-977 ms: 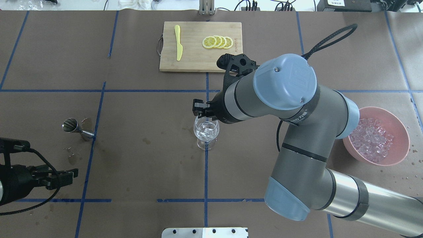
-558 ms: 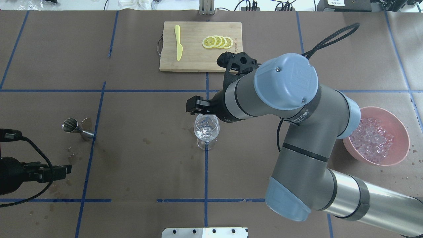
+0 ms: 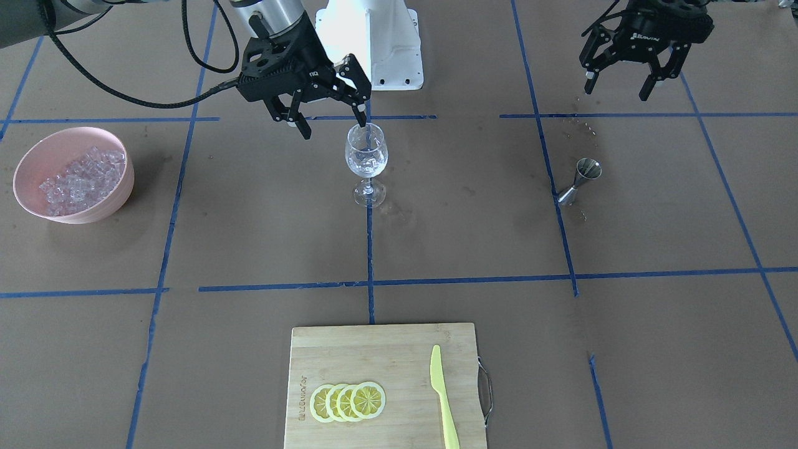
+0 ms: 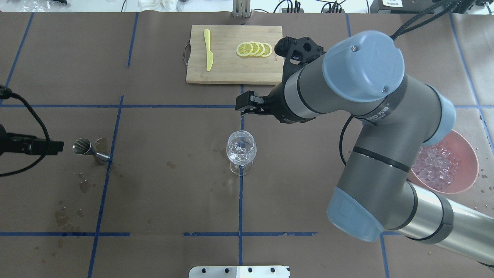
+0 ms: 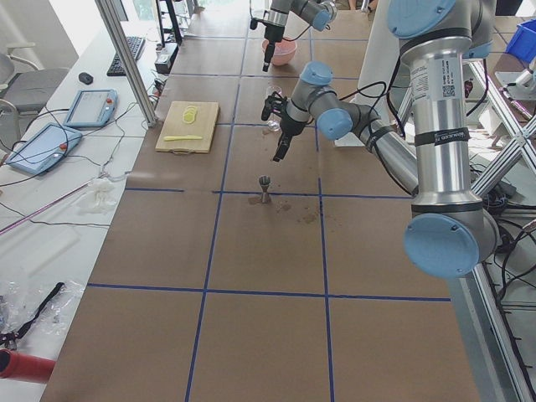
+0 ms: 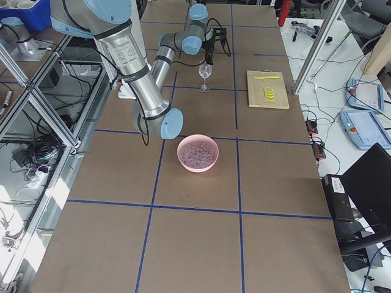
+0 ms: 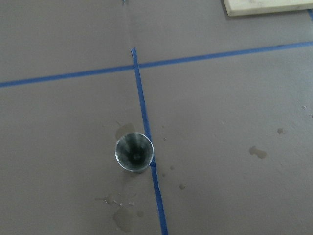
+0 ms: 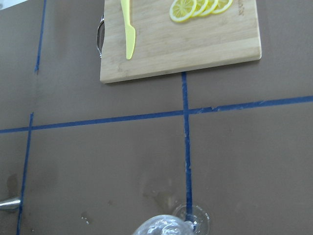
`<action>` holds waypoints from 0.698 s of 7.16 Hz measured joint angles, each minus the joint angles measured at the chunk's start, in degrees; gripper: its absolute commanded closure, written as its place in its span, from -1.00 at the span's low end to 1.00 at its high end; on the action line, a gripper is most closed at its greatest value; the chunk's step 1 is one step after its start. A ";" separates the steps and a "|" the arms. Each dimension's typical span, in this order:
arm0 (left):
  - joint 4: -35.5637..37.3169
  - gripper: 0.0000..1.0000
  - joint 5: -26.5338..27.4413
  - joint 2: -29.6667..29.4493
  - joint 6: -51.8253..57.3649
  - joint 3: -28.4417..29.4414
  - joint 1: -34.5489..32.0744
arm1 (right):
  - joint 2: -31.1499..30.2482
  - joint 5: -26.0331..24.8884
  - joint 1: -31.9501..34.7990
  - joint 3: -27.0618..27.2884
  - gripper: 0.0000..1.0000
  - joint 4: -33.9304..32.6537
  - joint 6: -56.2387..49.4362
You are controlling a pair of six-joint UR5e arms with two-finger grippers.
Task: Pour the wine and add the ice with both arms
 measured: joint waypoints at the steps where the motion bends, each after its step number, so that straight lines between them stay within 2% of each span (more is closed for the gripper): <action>1: 1.94 -1.00 -3.73 -4.06 3.90 2.58 -5.41 | -0.63 1.53 2.77 0.10 -1.00 -1.64 -3.63; 3: 2.89 -1.00 -11.77 -8.95 17.44 9.80 -16.83 | -4.15 6.83 10.12 -0.65 -1.00 -3.83 -15.00; 5: 2.97 -1.00 -14.42 -12.77 31.27 19.76 -23.75 | -7.62 10.23 16.48 -4.38 -1.00 -6.28 -28.66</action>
